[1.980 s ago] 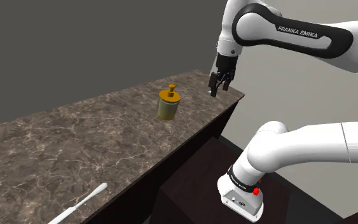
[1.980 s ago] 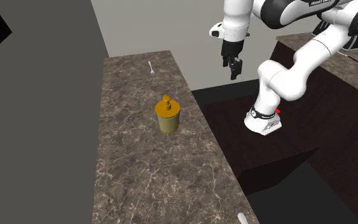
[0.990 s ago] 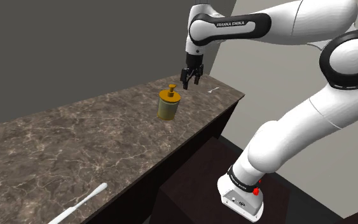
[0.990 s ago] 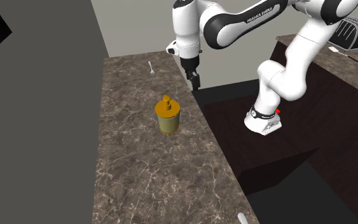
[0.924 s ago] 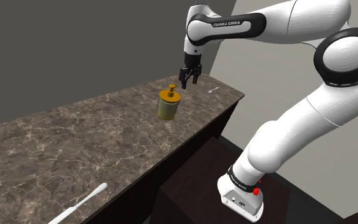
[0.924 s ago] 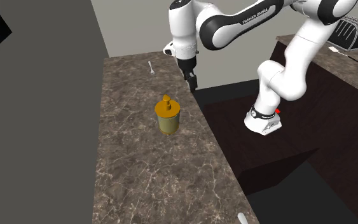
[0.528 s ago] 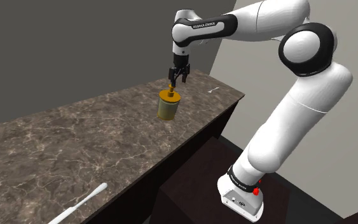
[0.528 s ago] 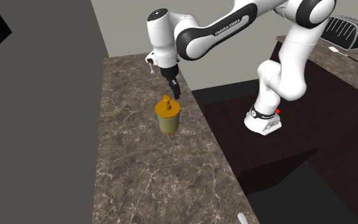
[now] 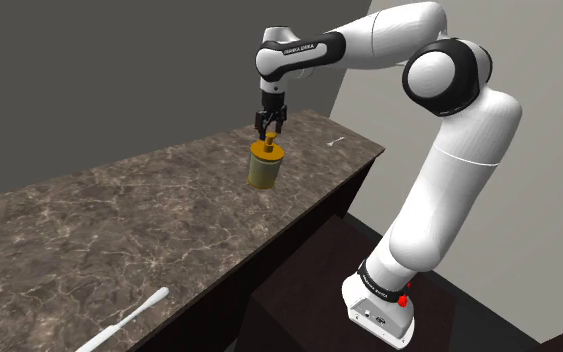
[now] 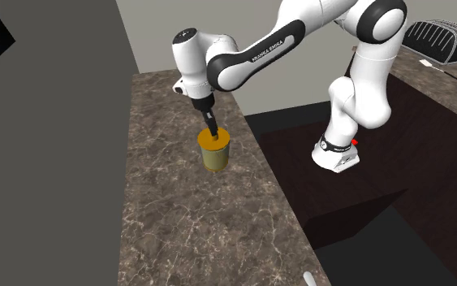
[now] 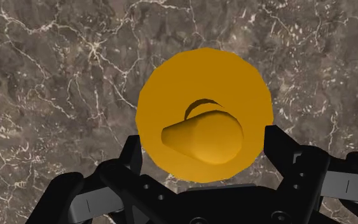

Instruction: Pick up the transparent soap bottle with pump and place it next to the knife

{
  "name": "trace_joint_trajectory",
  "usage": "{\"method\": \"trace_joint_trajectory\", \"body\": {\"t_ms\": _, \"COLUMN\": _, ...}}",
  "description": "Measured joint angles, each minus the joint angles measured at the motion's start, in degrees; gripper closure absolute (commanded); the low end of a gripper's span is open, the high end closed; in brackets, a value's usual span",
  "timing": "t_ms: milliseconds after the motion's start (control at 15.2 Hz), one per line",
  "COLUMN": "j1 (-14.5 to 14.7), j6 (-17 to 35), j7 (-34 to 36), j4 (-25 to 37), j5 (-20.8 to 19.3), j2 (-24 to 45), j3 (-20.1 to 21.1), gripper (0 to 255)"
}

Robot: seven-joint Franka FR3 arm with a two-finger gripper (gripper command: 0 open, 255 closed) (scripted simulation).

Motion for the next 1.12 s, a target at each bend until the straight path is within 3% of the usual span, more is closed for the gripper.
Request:
{"method": "trace_joint_trajectory", "body": {"t_ms": 594, "j1": -0.1, "j6": 2.7, "j7": -0.1, "j4": -2.5, "j5": 0.0, "j2": 0.2, "j3": -0.1, "gripper": 0}}
{"method": "trace_joint_trajectory", "body": {"t_ms": 660, "j1": -0.1, "j6": 2.7, "j7": -0.1, "j4": -2.5, "j5": 0.0, "j2": 0.2, "j3": -0.1, "gripper": 255}}
{"method": "trace_joint_trajectory", "body": {"t_ms": 1122, "j1": -0.1, "j6": 2.7, "j7": -0.1, "j4": -2.5, "j5": 0.0, "j2": 0.2, "j3": -0.1, "gripper": 255}}
